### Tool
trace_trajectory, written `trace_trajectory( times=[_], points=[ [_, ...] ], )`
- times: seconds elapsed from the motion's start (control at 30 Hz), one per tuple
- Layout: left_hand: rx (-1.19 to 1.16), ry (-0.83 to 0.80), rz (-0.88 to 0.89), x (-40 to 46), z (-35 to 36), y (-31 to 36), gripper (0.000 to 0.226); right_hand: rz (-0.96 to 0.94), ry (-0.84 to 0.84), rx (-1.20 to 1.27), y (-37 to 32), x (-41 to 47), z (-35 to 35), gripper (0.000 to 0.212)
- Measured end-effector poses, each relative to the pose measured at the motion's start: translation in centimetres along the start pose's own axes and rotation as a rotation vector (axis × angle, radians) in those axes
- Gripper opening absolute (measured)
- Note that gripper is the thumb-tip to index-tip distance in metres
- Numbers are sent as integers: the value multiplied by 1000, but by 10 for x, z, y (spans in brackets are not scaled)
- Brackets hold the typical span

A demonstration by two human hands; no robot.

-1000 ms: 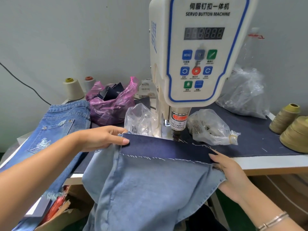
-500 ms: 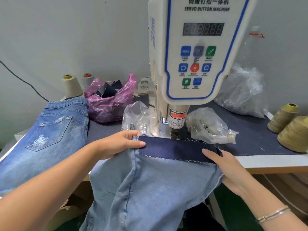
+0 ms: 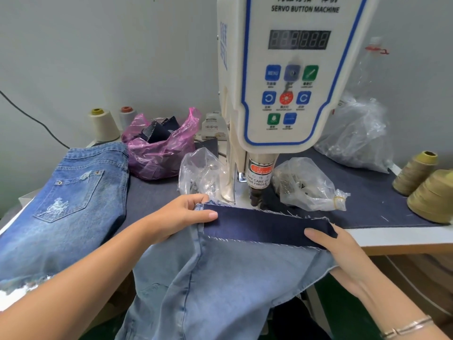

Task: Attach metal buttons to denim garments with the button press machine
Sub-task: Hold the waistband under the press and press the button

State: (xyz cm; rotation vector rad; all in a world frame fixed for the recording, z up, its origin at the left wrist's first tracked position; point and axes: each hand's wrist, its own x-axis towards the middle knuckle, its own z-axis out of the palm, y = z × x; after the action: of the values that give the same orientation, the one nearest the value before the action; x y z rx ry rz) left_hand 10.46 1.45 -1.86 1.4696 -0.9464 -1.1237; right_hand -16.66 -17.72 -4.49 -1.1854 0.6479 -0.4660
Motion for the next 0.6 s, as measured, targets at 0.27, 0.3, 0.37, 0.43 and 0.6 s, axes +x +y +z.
trace_trajectory(
  times=[0.27,0.3,0.37,0.43,0.6],
  points=[
    [33,20,48,4,10,-6,37,32,68,-68,1,-1,-11,39],
    [26,22,41,5,10,-7,40,40,64,-47,2,-1,-8,31],
    [-2,27,21,8,10,-9,48,47,69,-4,3,0,-3,17],
    [-41,38,12,12,10,-11,40,34,94,45,4,4,0,16],
    [-91,95,11,18,19,-4,24,-31,149,131,-1,11,7,20]
  ],
)
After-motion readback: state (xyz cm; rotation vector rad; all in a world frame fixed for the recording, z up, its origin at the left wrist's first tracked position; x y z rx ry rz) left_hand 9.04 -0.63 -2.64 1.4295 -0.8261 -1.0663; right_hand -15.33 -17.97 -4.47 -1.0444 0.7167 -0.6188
